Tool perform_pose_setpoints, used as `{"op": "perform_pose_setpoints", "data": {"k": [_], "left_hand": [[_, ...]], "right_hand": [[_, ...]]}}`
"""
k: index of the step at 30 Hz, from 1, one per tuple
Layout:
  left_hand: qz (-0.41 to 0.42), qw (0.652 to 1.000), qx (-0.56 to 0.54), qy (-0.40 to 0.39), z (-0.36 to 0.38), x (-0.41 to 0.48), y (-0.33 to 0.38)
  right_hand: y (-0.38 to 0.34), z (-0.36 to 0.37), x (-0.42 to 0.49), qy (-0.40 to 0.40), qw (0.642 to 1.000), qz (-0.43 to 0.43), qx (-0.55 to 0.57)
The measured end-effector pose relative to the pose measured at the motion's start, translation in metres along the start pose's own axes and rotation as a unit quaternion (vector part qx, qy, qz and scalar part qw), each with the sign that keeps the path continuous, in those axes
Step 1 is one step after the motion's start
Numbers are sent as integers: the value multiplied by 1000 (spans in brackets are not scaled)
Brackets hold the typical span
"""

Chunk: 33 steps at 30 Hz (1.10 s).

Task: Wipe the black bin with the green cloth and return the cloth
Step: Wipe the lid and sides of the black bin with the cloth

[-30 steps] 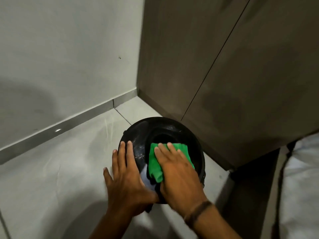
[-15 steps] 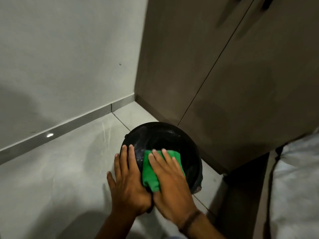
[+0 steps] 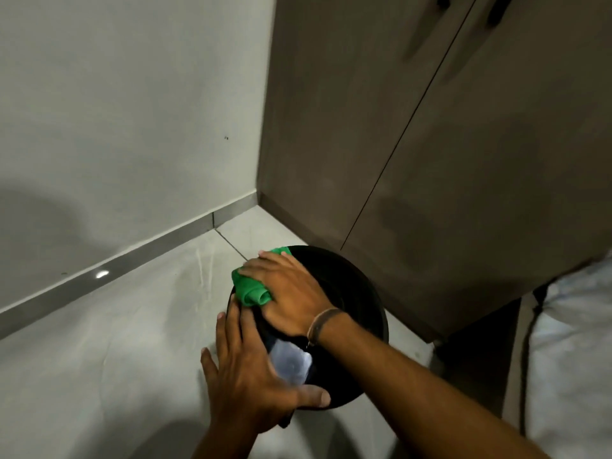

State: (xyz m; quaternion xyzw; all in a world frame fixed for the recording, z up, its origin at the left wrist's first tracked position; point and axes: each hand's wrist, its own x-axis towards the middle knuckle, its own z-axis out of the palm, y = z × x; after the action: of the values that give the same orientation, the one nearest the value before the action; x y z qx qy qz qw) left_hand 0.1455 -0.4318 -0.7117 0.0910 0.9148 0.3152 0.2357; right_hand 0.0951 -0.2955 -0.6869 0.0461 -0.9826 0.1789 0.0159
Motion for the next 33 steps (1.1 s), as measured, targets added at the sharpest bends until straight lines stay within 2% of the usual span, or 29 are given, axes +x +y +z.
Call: {"op": "perform_pose_setpoints", "data": {"k": [3,5,7,9,12,14,16,18,20,22,23,28,31,33], "left_hand": [[11,1000,-25,9,-5,-2,1],[17,999,-29,3,-9,-4,4],[22,999,-26,-1,-13,-6,6],[27,999,-20,-4,-13,-4,8],[13,1000,-15,-5,-10,-4,7],[0,1000,-5,-12,-9,-4,6],[9,1000,-17,-4,-6,-5,4],[23,999,-32,7,-5,-7,3],[33,999,-38,14,-5,-7,2],[41,998,-43,15,-5,-8,4],[43,998,-42,15,-4,-9,5],[57,998,-25,25,-3,-9,4],[65,997,-16,24,-5,-10,6],[69,997,-17,26,-6,-10,5]], "right_hand": [[30,-22,12,52,990,127,34],[58,-37,6,92,959,265,52],[64,-42,-1,88,936,336,55],[50,-36,7,88,954,287,9],[9,-13,14,47,995,84,-33],[-7,3,6,15,999,12,-28],[6,-3,-2,39,998,42,8],[34,-17,-13,105,985,137,22],[63,-31,-35,179,944,267,79],[68,-25,-78,232,894,349,158],[58,-14,-104,252,876,370,179],[-21,52,-197,286,845,377,248],[11,22,-169,270,820,431,261],[49,-13,-126,240,844,422,227]]}}
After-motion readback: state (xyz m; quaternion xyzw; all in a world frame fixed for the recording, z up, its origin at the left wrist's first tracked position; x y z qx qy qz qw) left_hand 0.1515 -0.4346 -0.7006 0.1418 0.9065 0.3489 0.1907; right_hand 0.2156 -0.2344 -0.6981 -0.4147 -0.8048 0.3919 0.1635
